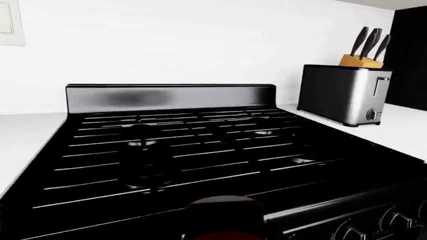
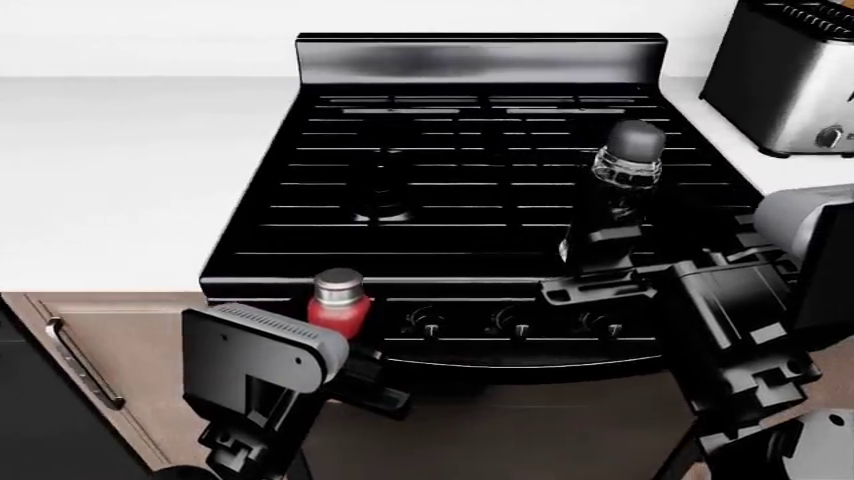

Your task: Pick and place the shaker into the drawer. Then close the cabinet.

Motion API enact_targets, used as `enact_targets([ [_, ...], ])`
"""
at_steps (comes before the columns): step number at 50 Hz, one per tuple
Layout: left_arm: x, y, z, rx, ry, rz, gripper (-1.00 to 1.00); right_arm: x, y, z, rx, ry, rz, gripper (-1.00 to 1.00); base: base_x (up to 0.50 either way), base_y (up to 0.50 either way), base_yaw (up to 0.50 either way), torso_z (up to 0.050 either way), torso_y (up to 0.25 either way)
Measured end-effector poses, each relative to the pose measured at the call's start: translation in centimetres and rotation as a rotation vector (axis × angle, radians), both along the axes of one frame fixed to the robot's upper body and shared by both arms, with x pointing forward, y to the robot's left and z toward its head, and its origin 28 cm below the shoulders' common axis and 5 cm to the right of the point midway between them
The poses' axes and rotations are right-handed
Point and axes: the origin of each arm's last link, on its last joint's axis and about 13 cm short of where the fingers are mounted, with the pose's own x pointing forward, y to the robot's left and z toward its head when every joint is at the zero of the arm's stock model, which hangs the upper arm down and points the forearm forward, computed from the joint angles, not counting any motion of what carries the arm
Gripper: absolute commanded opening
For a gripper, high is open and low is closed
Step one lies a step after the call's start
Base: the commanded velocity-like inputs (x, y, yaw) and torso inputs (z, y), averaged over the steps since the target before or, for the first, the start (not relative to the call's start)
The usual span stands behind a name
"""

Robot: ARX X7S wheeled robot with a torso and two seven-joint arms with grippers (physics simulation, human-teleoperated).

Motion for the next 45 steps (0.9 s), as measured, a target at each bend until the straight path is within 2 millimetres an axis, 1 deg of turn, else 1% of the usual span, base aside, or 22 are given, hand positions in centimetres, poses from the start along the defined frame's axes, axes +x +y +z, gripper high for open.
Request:
enact_targets([
  [21, -0.06, -0.07, -0.15, 0.0, 0.004, -0.004, -1.0, 0.05, 0.04, -0.21, 0.001, 0.008, 0.002, -1.0, -0.01, -0.5, 0.0, 0.0, 0.0],
  [45, -0.17, -0.21, -0.3, 0.002, 0.007, -0.013, -1.0, -0.01, 0.03, -0.38, 0.002, 0.014, 0.003, -1.0, -0.08, -0.5, 0.0, 0.0, 0.0],
])
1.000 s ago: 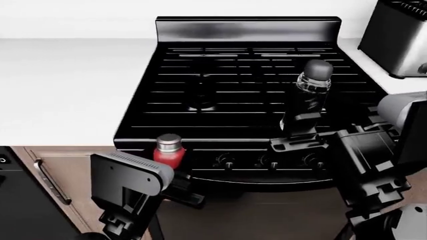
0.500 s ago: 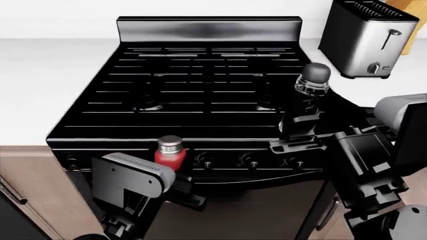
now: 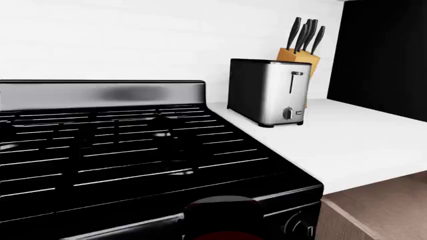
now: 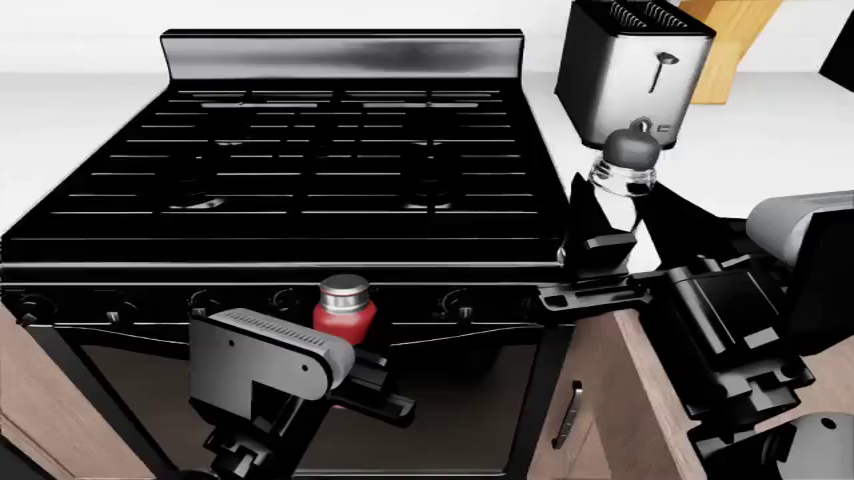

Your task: Pick and place the shaker into the drawer. Then close the cabinet.

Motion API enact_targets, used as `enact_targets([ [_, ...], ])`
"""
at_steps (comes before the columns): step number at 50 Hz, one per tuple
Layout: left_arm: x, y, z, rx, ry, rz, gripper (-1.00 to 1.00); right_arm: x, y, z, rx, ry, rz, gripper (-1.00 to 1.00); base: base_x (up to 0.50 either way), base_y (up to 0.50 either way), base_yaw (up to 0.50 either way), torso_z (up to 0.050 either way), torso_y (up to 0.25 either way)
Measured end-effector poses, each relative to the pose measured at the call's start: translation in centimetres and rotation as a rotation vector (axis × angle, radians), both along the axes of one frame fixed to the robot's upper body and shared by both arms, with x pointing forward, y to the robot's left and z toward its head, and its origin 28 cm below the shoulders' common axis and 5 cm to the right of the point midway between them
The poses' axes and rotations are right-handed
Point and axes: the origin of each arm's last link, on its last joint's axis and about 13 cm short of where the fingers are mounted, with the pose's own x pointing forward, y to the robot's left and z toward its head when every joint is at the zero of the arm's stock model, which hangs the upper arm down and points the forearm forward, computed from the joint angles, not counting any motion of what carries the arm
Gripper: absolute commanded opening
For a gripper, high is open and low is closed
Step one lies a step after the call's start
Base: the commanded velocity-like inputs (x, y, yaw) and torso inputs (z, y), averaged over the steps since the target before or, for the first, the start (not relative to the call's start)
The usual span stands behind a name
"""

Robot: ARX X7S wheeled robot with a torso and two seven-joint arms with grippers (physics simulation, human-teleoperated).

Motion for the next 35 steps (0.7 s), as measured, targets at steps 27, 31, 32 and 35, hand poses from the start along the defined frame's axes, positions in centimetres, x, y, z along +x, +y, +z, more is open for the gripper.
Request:
enact_targets([
  [27, -0.07, -0.14, -0.11, 0.001, 0.003, -0.009, -1.0, 0.02, 0.01, -0.03, 0.0, 0.005, 0.001, -1.0, -0.09, -0.5, 0.0, 0.0, 0.0],
  [31, -0.06, -0.18, -0.11, 0.001, 0.003, -0.011, -1.0, 0.04, 0.01, -0.05, -0.001, 0.006, 0.001, -1.0, -0.09, -0.5, 0.0, 0.0, 0.0],
  [32, -0.06, -0.19, -0.1, 0.001, 0.003, -0.011, -1.0, 0.05, 0.01, -0.05, -0.001, 0.007, 0.002, -1.0, -0.09, -0.5, 0.0, 0.0, 0.0],
  [35, -0.05, -0.21, -0.1, 0.002, 0.002, -0.013, -1.0, 0.07, 0.01, -0.07, -0.001, 0.008, 0.002, -1.0, -0.09, -0.5, 0.0, 0.0, 0.0],
])
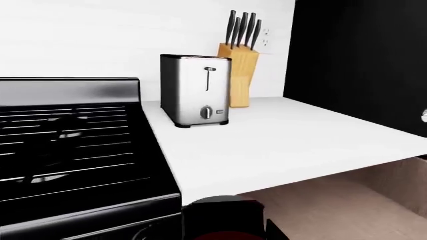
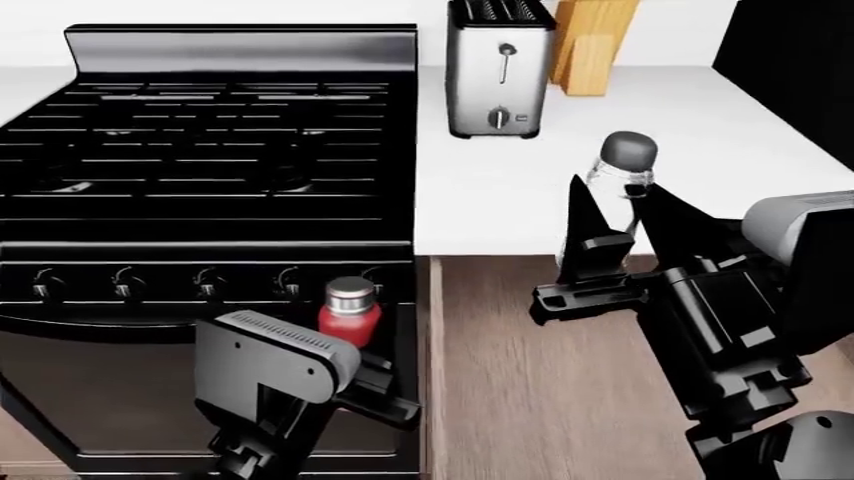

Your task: Pick and place the shaker into the drawer. Then close the cabinet.

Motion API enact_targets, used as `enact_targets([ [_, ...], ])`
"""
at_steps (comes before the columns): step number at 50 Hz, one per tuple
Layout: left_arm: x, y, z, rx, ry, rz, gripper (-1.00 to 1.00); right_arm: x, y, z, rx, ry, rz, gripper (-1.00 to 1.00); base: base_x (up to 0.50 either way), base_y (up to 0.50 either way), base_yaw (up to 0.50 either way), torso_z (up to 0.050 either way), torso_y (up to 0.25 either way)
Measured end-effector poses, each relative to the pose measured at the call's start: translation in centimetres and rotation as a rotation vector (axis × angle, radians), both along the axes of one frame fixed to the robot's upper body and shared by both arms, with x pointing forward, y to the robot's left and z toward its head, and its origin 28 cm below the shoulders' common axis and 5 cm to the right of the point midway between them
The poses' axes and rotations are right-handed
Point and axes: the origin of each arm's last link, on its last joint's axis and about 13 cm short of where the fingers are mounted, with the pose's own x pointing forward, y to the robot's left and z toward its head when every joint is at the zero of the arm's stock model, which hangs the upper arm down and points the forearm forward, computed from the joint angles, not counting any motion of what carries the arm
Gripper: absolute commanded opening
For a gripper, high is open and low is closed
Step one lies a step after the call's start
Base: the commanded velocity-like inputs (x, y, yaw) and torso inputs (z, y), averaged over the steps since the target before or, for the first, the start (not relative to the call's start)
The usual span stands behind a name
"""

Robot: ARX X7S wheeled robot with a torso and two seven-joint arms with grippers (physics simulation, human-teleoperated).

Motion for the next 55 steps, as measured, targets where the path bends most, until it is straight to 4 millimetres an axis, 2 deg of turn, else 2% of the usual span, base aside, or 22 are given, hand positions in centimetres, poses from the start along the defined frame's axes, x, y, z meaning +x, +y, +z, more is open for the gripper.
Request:
enact_targets([
  [32, -0.11, -0.24, -0.05, 0.005, 0.002, -0.012, -1.0, -0.03, -0.15, -0.37, 0.005, 0.009, -0.002, -1.0, -0.09, -0.5, 0.0, 0.0, 0.0],
  [44, -0.14, -0.36, 0.05, 0.008, 0.0, -0.022, -1.0, -0.05, -0.18, -0.41, 0.002, 0.011, -0.003, -1.0, 0.09, -0.49, 0.0, 0.0, 0.0],
  [55, 0.03, -0.42, 0.24, 0.014, -0.004, -0.029, -1.0, -0.04, -0.2, -0.42, -0.011, 0.007, -0.01, -1.0, 0.0, 0.0, 0.0, 0.0, 0.0],
])
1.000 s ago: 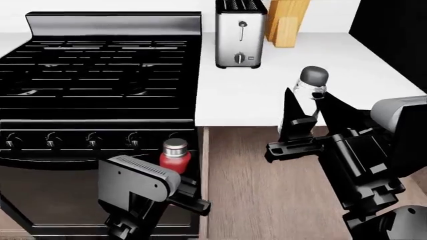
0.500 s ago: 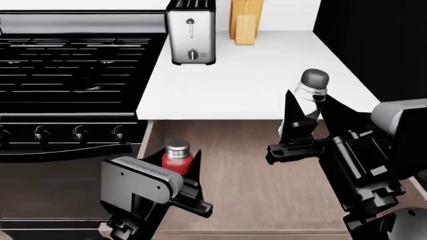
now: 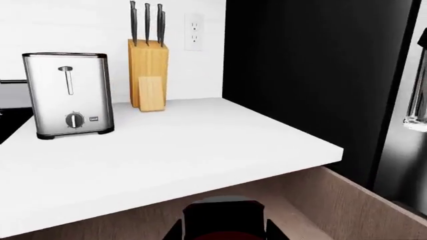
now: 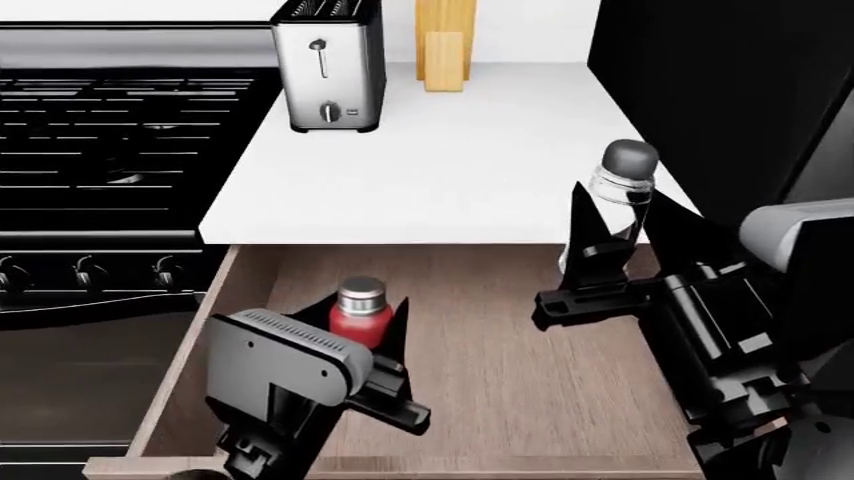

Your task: Pick and place the shaker into the drawer. Then close the cabinet.

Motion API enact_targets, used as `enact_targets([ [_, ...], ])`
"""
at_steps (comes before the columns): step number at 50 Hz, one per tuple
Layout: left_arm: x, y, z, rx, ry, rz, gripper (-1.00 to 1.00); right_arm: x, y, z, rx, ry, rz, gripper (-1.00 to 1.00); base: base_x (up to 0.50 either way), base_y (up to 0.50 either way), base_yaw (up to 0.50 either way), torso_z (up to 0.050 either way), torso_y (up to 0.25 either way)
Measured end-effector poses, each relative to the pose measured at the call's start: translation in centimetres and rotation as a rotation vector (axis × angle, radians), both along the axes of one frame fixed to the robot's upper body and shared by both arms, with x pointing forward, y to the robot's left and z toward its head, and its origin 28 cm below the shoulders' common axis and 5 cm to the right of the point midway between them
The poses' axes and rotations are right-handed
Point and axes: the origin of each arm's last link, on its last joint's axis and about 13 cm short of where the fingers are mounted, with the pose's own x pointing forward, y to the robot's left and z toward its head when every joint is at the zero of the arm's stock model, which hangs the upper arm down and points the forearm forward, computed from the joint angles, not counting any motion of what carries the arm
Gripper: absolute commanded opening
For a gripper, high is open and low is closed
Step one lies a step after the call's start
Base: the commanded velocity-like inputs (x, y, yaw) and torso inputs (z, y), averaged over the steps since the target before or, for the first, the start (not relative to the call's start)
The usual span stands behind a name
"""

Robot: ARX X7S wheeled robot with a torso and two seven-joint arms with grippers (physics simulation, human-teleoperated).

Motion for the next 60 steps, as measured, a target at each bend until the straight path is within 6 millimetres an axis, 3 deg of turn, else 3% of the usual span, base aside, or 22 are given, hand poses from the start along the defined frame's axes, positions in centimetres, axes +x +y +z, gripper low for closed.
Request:
enact_targets([
  [7, 1.7, 0.2, 1.1, 0.069, -0.013, -0.002, -1.0, -0.1, 0.0, 0.2, -0.02, 0.005, -0.007, -1.0, 0.0, 0.0, 0.0, 0.0, 0.0],
  [22, 9.9, 1.1, 6.2, 0.412, -0.048, 0.007, -1.0, -0.6, -0.2, 0.4, -0.061, 0.033, -0.024, -1.0, 0.0, 0.0, 0.0, 0.0, 0.0],
  [32, 13.2, 1.8, 7.0, 0.621, 0.027, -0.035, -1.0, -0.9, -0.6, 0.3, -0.07, 0.044, -0.049, -1.0, 0.0, 0.0, 0.0, 0.0, 0.0],
  [42, 15.0, 2.4, 5.0, 0.783, 0.133, -0.085, -1.0, -1.2, -0.9, 0.5, -0.064, 0.043, -0.07, -1.0, 0.0, 0.0, 0.0, 0.0, 0.001],
  [60, 14.8, 3.1, -2.9, 0.941, 0.327, -0.171, -1.0, -1.7, -1.1, 0.7, -0.056, 0.028, -0.082, -1.0, 0.0, 0.0, 0.0, 0.0, 0.0],
])
